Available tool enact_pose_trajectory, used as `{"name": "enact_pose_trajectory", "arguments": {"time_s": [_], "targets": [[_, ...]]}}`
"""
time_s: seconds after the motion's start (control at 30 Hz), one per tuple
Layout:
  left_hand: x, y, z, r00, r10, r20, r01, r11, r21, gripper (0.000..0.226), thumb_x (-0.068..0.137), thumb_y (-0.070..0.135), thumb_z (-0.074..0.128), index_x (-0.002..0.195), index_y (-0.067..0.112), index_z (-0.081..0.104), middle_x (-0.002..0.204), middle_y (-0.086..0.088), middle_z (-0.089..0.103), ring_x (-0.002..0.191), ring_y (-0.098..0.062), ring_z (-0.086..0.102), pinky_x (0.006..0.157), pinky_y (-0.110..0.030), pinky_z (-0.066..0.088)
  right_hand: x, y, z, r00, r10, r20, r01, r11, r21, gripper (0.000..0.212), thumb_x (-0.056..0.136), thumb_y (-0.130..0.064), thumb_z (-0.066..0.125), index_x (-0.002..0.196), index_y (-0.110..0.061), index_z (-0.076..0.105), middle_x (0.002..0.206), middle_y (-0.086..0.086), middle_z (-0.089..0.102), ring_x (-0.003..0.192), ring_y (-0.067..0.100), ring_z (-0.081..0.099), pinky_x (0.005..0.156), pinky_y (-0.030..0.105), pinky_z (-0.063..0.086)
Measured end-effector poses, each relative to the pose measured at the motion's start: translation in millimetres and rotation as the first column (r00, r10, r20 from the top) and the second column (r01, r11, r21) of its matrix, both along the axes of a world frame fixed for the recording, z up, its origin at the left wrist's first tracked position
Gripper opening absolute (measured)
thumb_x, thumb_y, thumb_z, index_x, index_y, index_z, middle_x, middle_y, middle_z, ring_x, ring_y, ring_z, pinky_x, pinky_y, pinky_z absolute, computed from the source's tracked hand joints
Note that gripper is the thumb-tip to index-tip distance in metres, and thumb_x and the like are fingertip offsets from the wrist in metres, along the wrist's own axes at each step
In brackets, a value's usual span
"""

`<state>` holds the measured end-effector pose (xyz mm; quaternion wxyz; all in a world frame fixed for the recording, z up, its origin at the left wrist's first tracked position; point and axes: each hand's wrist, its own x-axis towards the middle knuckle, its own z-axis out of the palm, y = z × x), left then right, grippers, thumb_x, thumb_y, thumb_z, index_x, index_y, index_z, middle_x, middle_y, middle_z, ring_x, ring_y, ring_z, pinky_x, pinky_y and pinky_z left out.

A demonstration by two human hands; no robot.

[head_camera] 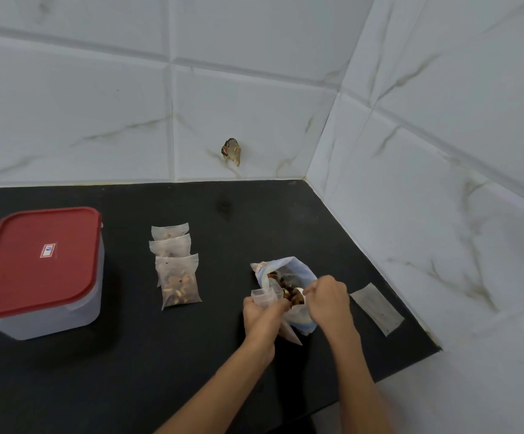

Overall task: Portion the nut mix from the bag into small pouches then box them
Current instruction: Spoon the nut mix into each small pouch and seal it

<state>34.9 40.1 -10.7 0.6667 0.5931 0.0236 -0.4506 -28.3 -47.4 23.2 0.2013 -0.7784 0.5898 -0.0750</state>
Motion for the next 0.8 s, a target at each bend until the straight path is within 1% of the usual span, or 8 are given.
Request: {"name": "enact_pose_trajectory", "arguments": {"time_s": [0.13, 0.23, 0.37, 0.5, 0.57, 0.63, 0.73, 0.8], "targets": [[-2.3, -0.3, -0.2, 1.0, 0.0, 0.006, 0.0, 1.0, -0.009, 0.04, 0.076, 0.002, 0.068, 0.108, 0.015, 0.047, 0.1, -0.007, 0.062, 0.089, -0.018, 0.062, 0.067, -0.028, 0.049, 2.4, -2.2, 0.0, 0.995, -0.091, 0.031, 0.091, 0.996, 0.014, 0.015, 0.093, -0.015, 0.055, 0.099, -0.002, 0.058, 0.088, 0.008, 0.057, 0.077, 0.015, 0.054, 0.058, 0.023, 0.039], [0.8, -0.8, -1.4, 0.998, -0.054, 0.022, 0.055, 0.997, -0.055, 0.046, 0.073, 0.004, 0.069, 0.114, 0.012, 0.051, 0.104, -0.009, 0.066, 0.093, -0.019, 0.065, 0.074, -0.031, 0.052, 1.8, -9.4, -4.4, 0.964, -0.188, 0.19, 0.154, 0.971, 0.18, 0.015, 0.09, -0.014, 0.057, 0.096, -0.002, 0.066, 0.089, 0.009, 0.065, 0.071, 0.014, 0.057, 0.052, 0.022, 0.041], [5.0, -0.6, 0.1, 0.988, -0.137, 0.068, 0.143, 0.984, -0.105, 0.053, 0.069, 0.005, 0.069, 0.119, 0.013, 0.052, 0.107, -0.009, 0.067, 0.099, -0.021, 0.065, 0.077, -0.031, 0.052, -17.9, -19.4, -0.6, 0.866, -0.377, 0.329, 0.161, 0.833, 0.529, 0.019, 0.088, -0.002, 0.057, 0.095, -0.011, 0.071, 0.086, 0.009, 0.064, 0.063, 0.012, 0.048, 0.055, 0.022, 0.038], [4.5, -2.6, 0.3, 0.981, -0.149, 0.12, 0.161, 0.983, -0.094, 0.043, 0.075, 0.0, 0.069, 0.11, 0.016, 0.051, 0.107, -0.009, 0.064, 0.097, -0.019, 0.064, 0.073, -0.028, 0.052, -28.3, -18.0, -8.1, 0.73, -0.561, 0.392, 0.129, 0.675, 0.726, 0.024, 0.09, 0.004, 0.048, 0.091, -0.005, 0.07, 0.084, 0.01, 0.06, 0.061, 0.01, 0.04, 0.056, 0.021, 0.035], [4.5, -3.7, -0.9, 0.979, -0.139, 0.152, 0.149, 0.987, -0.058, 0.04, 0.075, 0.0, 0.07, 0.101, 0.022, 0.05, 0.105, -0.007, 0.063, 0.096, -0.017, 0.063, 0.076, -0.03, 0.054, -29.0, -20.2, -12.8, 0.656, -0.643, 0.395, 0.133, 0.614, 0.778, 0.025, 0.089, 0.005, 0.047, 0.092, -0.004, 0.07, 0.087, 0.01, 0.06, 0.062, 0.01, 0.04, 0.056, 0.02, 0.036], [4.3, -2.5, -0.3, 0.98, -0.121, 0.16, 0.128, 0.991, -0.036, 0.04, 0.073, 0.002, 0.072, 0.102, 0.022, 0.051, 0.104, -0.005, 0.062, 0.094, -0.016, 0.063, 0.077, -0.031, 0.054, -30.2, -19.5, -15.1, 0.607, -0.688, 0.397, 0.138, 0.583, 0.8, 0.024, 0.089, 0.005, 0.048, 0.091, -0.005, 0.07, 0.088, 0.011, 0.06, 0.063, 0.01, 0.042, 0.057, 0.02, 0.038], [4.6, -0.1, 0.9, 0.983, -0.105, 0.151, 0.108, 0.994, -0.013, 0.045, 0.073, 0.008, 0.077, 0.109, 0.016, 0.051, 0.103, -0.005, 0.063, 0.092, -0.016, 0.062, 0.077, -0.031, 0.054, -32.0, -14.8, -14.1, 0.55, -0.711, 0.438, 0.139, 0.596, 0.791, 0.022, 0.089, 0.004, 0.049, 0.091, -0.005, 0.069, 0.086, 0.011, 0.061, 0.063, 0.011, 0.043, 0.057, 0.02, 0.038], [6.3, 1.7, 6.8, 0.97, -0.084, 0.226, 0.083, 0.996, 0.017, 0.047, 0.07, 0.018, 0.082, 0.104, 0.019, 0.049, 0.102, -0.002, 0.06, 0.09, -0.012, 0.06, 0.072, -0.026, 0.051, -29.5, -14.1, -11.1, 0.532, -0.708, 0.465, 0.167, 0.626, 0.762, 0.022, 0.088, 0.004, 0.05, 0.087, -0.006, 0.07, 0.085, 0.01, 0.062, 0.063, 0.012, 0.043, 0.057, 0.021, 0.037]]}}
